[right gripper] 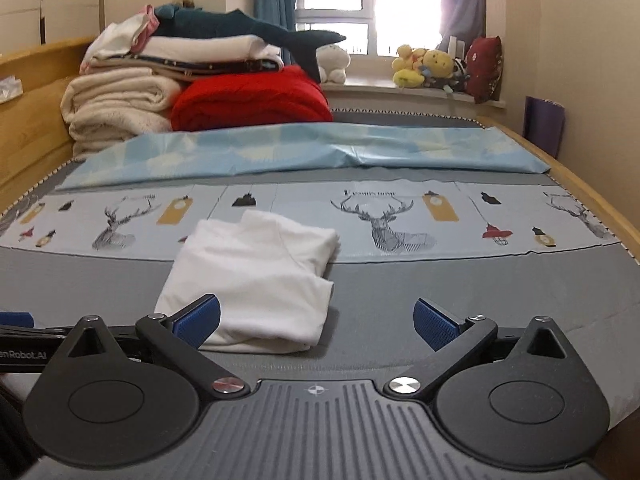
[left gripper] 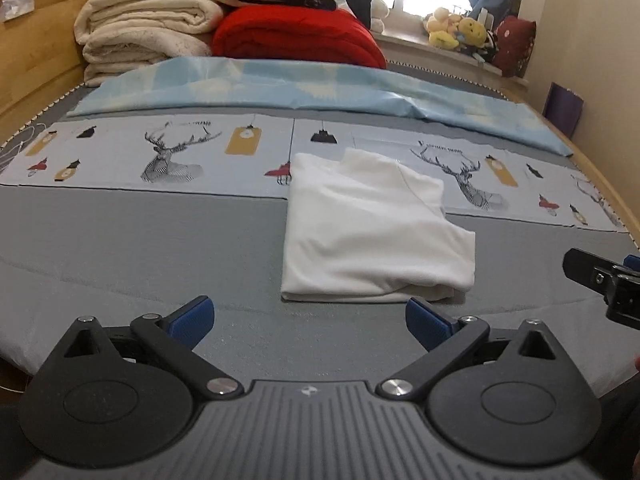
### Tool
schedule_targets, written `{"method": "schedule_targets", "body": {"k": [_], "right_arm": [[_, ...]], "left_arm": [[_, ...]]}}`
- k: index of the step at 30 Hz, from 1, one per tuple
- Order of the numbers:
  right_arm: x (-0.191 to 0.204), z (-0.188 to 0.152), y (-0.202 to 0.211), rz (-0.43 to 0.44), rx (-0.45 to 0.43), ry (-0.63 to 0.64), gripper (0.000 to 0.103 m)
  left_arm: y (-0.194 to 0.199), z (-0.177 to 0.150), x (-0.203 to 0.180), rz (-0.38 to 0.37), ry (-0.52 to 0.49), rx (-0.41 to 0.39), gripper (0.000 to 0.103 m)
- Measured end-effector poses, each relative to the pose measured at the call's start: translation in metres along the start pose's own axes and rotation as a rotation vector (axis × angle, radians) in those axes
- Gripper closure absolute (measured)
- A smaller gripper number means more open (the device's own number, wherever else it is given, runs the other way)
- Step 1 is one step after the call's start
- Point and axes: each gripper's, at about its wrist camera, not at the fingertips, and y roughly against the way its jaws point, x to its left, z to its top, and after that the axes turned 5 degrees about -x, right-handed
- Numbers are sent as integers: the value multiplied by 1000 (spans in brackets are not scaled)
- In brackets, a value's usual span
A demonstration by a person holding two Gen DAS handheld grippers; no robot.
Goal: Fold small clothes
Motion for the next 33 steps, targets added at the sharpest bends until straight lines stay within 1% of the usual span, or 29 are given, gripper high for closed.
{"method": "schedule_targets", "body": {"k": [5,8,11,19,33], "right_arm": [[4,-3,-10,-19,46,-16,1],[4,-4,-11,0,59,-30,1],[8,-6,-13,11,76,-4,1],[18,-9,-14,21,84,53,1],[20,-8,-17,21,95,48,1]], "left_arm": [[-6,-3,-9,-10,-29,7,1],[-6,-4,-11,-23,-40,-1,1],[-6,-4,-11,-24,-37,-9,1],[-6,-4,-10,-29,-46,-13,1],[-7,-4,-9,-27,-44,-8,1]]}}
